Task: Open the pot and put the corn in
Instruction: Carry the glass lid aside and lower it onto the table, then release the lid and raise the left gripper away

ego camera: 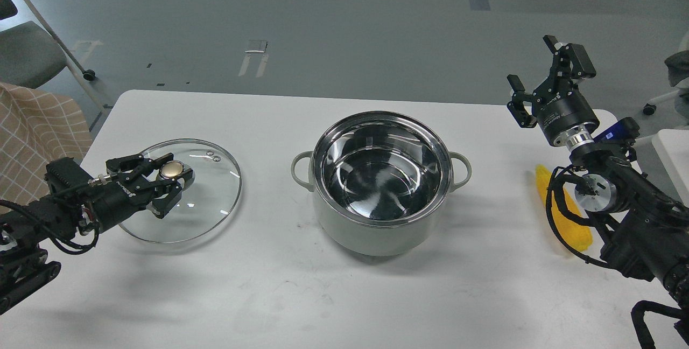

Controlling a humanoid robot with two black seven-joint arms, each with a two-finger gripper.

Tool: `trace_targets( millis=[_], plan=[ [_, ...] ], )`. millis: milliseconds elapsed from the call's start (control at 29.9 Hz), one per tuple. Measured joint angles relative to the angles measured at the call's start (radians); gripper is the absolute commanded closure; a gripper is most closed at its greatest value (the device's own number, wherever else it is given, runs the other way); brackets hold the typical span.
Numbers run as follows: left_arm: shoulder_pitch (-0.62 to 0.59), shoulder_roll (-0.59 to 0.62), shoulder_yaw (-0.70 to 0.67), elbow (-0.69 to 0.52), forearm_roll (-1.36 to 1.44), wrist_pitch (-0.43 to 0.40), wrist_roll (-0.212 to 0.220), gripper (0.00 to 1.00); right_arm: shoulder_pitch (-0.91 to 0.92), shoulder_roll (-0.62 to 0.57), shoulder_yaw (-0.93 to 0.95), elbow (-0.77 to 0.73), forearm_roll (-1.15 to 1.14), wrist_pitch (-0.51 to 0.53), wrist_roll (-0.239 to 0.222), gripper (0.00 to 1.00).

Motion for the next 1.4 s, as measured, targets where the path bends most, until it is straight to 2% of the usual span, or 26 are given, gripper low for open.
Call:
trace_targets(
  millis=[234, 702, 769, 836, 970, 1037, 1204, 1405],
  plan=[
    [0.000, -0.011, 0.000, 0.005, 0.000, 0.000, 0.000, 0.46, 0.000, -0.002, 0.000, -0.001, 0.000, 0.000, 0.000, 0.00],
    [-0.001, -0.036, -0.001, 0.021, -0.007, 0.000, 0.000, 0.41, -0.002, -0.002, 0.000, 0.000, 0.000, 0.000, 0.000, 0.00],
    [-0.001, -0.039, -0.001, 0.021, -0.008, 0.000, 0.000, 0.37, -0.002, -0.002, 0.000, 0.000, 0.000, 0.000, 0.000, 0.00],
    [-0.003, -0.040, -0.002, 0.022, -0.013, 0.000, 0.000, 0.25, -0.002, -0.002, 0.000, -0.001, 0.000, 0.000, 0.000, 0.00],
    [-0.021, -0.041, -0.008, 0.010, -0.060, 0.000, 0.000, 0.17, -0.002, -0.003, 0.000, -0.001, 0.000, 0.000, 0.000, 0.00],
    [-0.055, -0.038, -0.009, 0.006, -0.106, 0.000, 0.000, 0.09, 0.001, -0.008, 0.000, 0.000, 0.000, 0.000, 0.000, 0.00],
    [-0.194, -0.034, -0.012, -0.006, -0.287, -0.023, 0.000, 0.06, 0.021, -0.035, -0.001, 0.004, -0.003, 0.001, 0.000, 0.00],
    [-0.350, -0.040, -0.014, -0.021, -0.649, -0.186, 0.000, 0.05, 0.133, -0.126, -0.096, 0.027, -0.073, 0.002, 0.000, 0.00]
  ],
)
